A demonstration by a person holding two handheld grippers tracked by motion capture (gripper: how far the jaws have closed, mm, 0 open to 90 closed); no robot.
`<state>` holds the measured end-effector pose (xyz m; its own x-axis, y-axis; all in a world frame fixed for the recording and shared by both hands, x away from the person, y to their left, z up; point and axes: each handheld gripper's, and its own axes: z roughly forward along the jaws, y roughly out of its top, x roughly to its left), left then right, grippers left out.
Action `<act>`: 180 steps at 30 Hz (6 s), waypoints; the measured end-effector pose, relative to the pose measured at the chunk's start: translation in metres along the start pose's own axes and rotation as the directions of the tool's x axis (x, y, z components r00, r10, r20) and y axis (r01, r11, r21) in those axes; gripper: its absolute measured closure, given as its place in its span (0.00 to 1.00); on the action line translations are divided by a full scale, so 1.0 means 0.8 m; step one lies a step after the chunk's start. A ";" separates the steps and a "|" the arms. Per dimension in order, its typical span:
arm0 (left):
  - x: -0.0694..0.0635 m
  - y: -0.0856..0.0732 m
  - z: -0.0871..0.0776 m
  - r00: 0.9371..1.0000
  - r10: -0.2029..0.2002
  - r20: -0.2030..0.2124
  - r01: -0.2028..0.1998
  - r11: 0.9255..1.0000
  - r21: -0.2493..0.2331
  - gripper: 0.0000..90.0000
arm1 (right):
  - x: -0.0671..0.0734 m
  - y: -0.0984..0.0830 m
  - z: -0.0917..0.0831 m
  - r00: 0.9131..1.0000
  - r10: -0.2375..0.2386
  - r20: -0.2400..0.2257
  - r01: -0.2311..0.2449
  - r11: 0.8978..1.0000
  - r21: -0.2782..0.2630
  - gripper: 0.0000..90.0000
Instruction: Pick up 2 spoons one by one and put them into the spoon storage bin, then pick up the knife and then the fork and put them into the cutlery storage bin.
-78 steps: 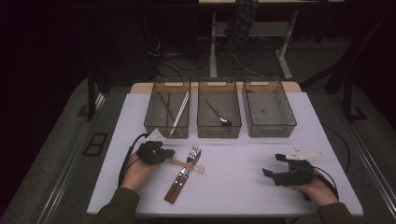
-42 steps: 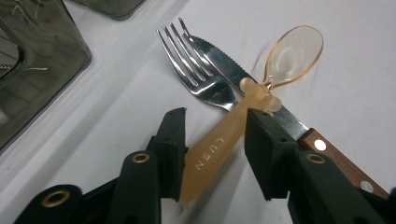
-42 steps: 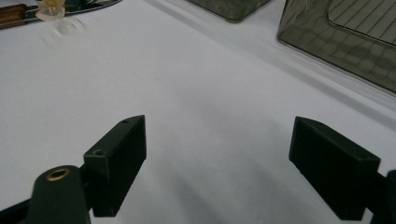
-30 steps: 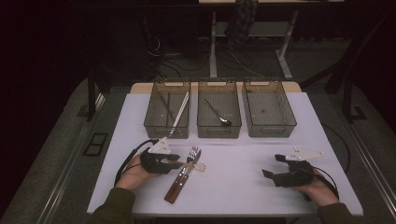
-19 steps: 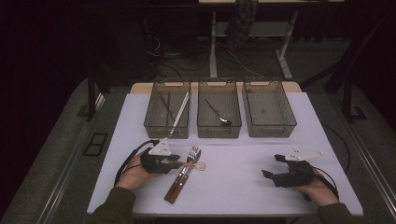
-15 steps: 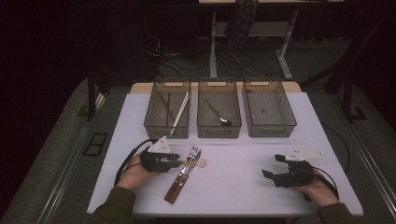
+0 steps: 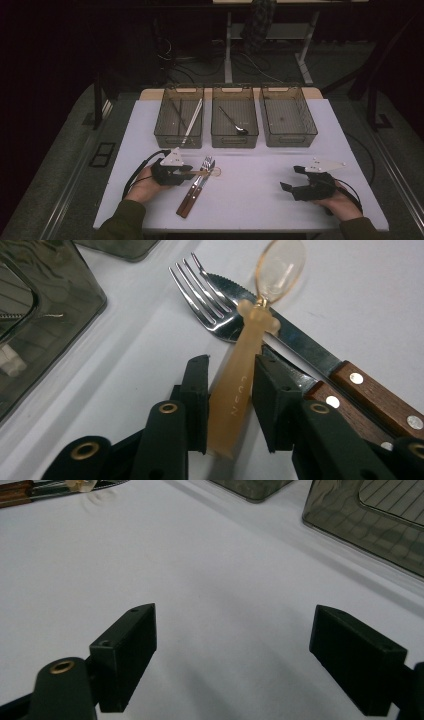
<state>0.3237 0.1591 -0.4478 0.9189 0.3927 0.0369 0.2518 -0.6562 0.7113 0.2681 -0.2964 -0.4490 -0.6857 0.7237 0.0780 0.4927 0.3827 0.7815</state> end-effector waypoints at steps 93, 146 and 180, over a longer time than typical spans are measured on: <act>0.074 0.199 0.061 0.942 -0.322 -0.096 0.303 0.937 -0.174 0.82 | 0.007 -0.004 0.000 0.999 0.015 -0.038 -0.017 0.999 -0.051 0.13; -0.009 0.055 -0.017 0.946 -0.311 -0.085 0.301 0.946 -0.119 0.93 | 0.006 -0.005 0.001 1.000 0.022 -0.021 -0.022 0.999 -0.039 0.13; -0.014 0.028 0.024 0.952 -0.302 -0.045 0.304 0.952 0.028 0.99 | 0.008 -0.003 0.004 1.000 0.008 -0.025 -0.008 0.999 -0.033 0.13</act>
<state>0.3247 0.1273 -0.4459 0.7851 0.6015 -0.1479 0.5274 -0.5239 0.6688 0.2642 -0.2905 -0.4526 -0.6954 0.7117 0.0996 0.4807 0.3576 0.8007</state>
